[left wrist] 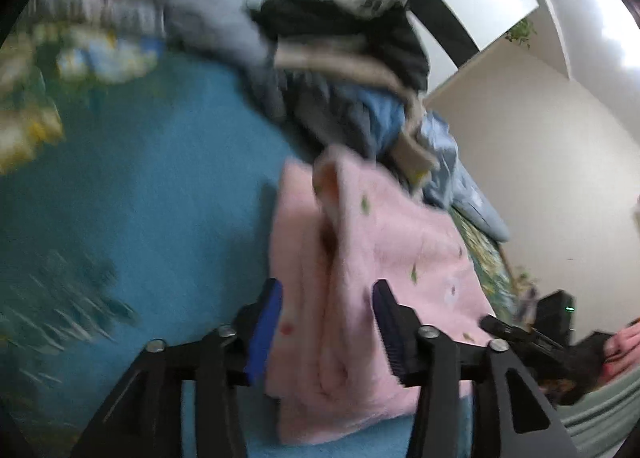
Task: Fold clothes
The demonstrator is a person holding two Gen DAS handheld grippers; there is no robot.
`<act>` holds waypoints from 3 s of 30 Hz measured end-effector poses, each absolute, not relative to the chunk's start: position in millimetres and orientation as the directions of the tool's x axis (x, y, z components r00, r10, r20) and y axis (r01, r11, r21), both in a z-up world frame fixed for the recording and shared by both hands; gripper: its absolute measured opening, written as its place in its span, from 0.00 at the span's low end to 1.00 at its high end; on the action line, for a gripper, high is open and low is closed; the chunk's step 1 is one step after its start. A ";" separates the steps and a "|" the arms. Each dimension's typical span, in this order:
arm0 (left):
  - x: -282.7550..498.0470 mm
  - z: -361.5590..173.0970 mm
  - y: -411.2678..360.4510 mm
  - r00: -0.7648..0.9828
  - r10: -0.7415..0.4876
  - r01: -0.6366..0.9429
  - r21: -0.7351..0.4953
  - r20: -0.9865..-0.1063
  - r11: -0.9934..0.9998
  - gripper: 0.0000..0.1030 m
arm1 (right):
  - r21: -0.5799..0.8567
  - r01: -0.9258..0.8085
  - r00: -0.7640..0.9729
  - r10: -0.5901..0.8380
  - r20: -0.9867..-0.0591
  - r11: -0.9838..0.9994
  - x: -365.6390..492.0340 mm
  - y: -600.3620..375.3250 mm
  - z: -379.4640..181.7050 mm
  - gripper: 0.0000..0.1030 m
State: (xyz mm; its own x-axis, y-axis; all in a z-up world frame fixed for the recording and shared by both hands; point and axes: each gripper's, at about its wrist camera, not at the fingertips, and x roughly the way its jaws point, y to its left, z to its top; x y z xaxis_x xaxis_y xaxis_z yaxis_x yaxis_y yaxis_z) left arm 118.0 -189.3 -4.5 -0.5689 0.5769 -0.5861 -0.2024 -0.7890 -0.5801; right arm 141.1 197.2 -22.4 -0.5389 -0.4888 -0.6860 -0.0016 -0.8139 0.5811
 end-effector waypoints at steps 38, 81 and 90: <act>87.5 -12.0 -81.2 -0.563 0.387 -0.393 -0.176 -0.731 -0.903 0.65 | 0.343 0.225 -0.628 -0.404 -0.664 -0.912 122.6 153.9 19.3 0.55; 39.2 -94.0 -133.7 -0.233 0.784 -0.207 -0.758 -0.576 -0.619 0.88 | 0.786 -0.030 -0.512 -0.666 -0.543 -0.617 87.5 211.9 -84.8 0.69; 42.1 -98.6 -137.0 -0.262 0.781 -0.197 -0.761 -0.566 -0.618 0.60 | 0.755 -0.024 -0.500 -0.645 -0.577 -0.656 85.6 205.5 -82.6 0.67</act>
